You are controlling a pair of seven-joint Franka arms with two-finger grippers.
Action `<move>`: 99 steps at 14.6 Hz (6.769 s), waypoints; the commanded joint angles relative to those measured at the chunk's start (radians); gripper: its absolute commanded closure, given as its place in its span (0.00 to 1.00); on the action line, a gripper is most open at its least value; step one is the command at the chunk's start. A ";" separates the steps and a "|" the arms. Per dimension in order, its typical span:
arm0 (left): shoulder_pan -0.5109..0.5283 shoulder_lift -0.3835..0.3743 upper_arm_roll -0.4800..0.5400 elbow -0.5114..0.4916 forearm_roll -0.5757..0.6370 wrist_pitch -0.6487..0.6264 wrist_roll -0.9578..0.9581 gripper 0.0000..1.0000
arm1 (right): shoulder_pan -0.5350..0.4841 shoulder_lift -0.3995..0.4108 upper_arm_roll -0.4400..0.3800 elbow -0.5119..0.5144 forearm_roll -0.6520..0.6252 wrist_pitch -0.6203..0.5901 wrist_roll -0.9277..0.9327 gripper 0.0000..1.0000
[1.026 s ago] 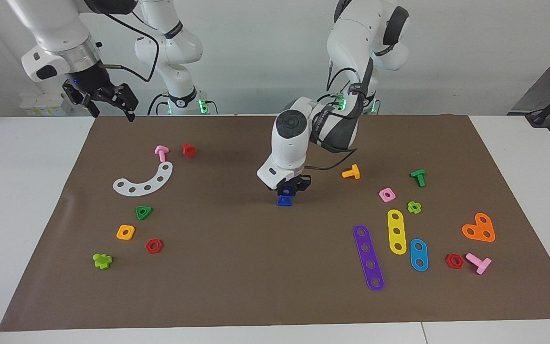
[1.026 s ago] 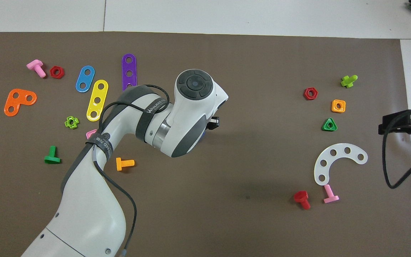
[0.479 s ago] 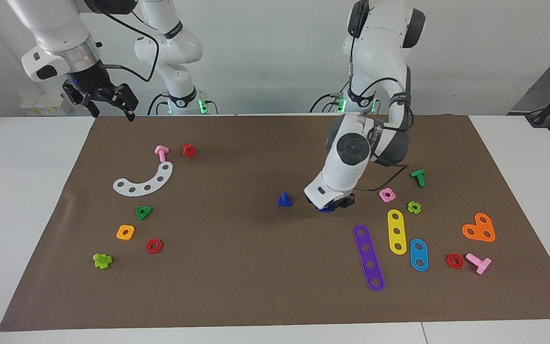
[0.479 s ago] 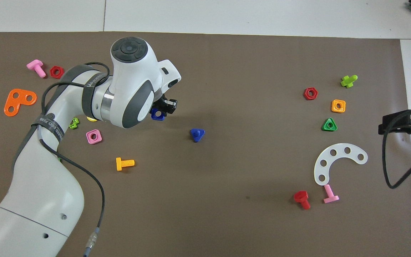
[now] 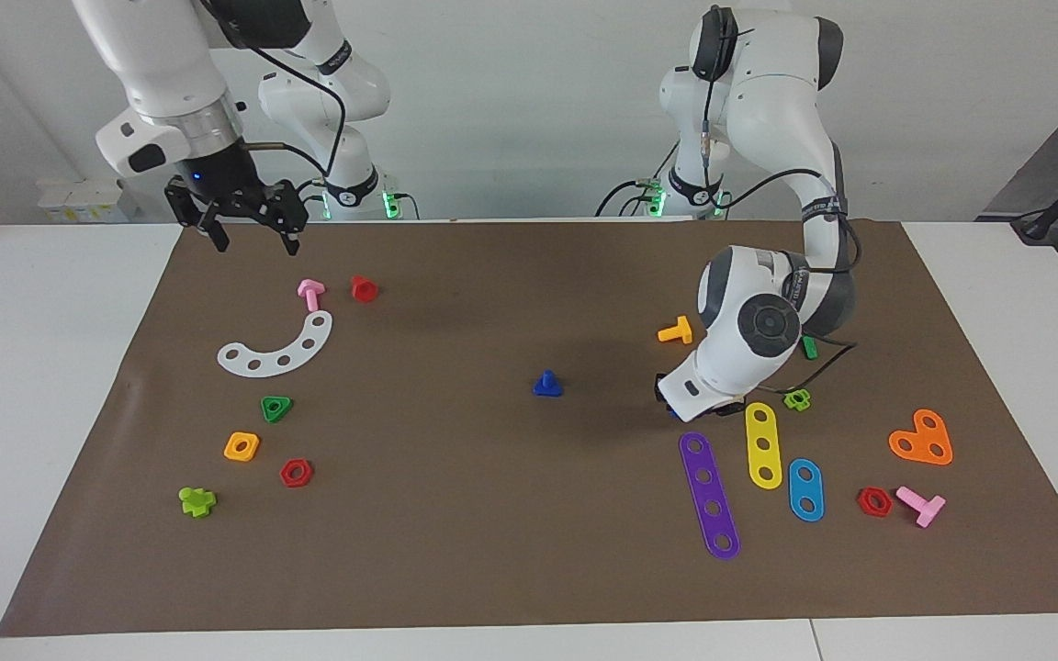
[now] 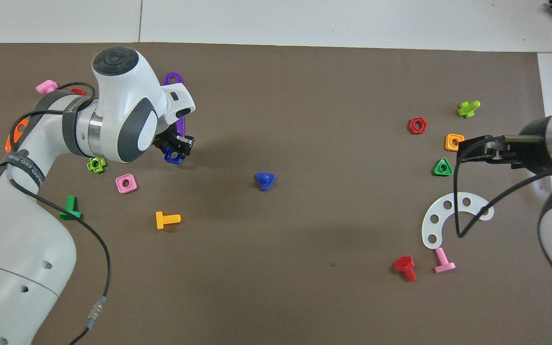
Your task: Unscrew and place screws in storage area
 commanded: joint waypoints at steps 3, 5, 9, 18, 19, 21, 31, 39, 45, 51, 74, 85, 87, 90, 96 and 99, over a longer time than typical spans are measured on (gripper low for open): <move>0.007 -0.139 -0.001 -0.232 0.015 0.127 0.060 0.68 | 0.196 0.142 0.006 -0.018 0.051 0.215 0.229 0.00; 0.026 -0.148 -0.002 -0.245 0.015 0.141 0.067 0.49 | 0.288 0.225 0.006 -0.017 0.051 0.324 0.331 0.00; 0.046 -0.173 -0.002 -0.237 0.015 0.149 0.068 0.09 | 0.389 0.324 0.006 -0.017 0.051 0.465 0.442 0.00; 0.199 -0.355 -0.001 -0.221 0.013 0.091 0.082 0.01 | 0.487 0.502 0.005 -0.026 0.030 0.643 0.426 0.07; 0.222 -0.378 -0.001 -0.221 0.015 0.066 0.102 0.01 | 0.486 0.505 0.005 -0.026 0.028 0.642 0.416 0.16; 0.257 -0.427 -0.001 -0.225 0.015 0.009 0.134 0.01 | 0.486 0.505 0.006 -0.046 0.028 0.642 0.387 0.39; 0.278 -0.621 0.002 -0.230 0.050 -0.179 0.075 0.01 | 0.498 0.514 0.006 -0.072 0.028 0.665 0.370 0.59; 0.273 -0.652 -0.001 -0.237 0.055 -0.221 0.032 0.01 | 0.500 0.514 0.006 -0.074 0.028 0.665 0.350 0.89; 0.273 -0.653 -0.001 -0.239 0.056 -0.219 0.032 0.01 | 0.501 0.514 0.006 -0.072 0.030 0.664 0.356 1.00; 0.271 -0.653 -0.005 -0.239 0.073 -0.216 0.027 0.01 | 0.497 0.525 0.006 -0.072 0.034 0.746 0.356 0.58; 0.300 -0.460 0.002 0.070 0.070 -0.310 0.045 0.00 | 0.484 0.493 -0.011 -0.066 0.022 0.712 0.318 1.00; 0.290 -0.538 0.002 -0.090 0.069 -0.238 0.053 0.00 | 0.011 0.135 -0.017 -0.343 0.030 0.481 -0.016 1.00; 0.288 -0.538 0.002 -0.090 0.067 -0.242 0.052 0.00 | -0.031 0.115 -0.017 -0.423 0.036 0.516 -0.079 1.00; 0.288 -0.538 0.002 -0.090 0.061 -0.247 0.051 0.00 | -0.075 0.126 -0.017 -0.538 0.040 0.671 -0.130 1.00; 0.288 -0.558 0.001 -0.128 0.052 -0.252 0.045 0.00 | -0.066 0.178 -0.017 -0.555 0.066 0.757 -0.121 1.00; 0.288 -0.564 0.001 -0.135 0.024 -0.261 0.041 0.00 | -0.066 0.204 -0.017 -0.552 0.076 0.802 -0.119 0.00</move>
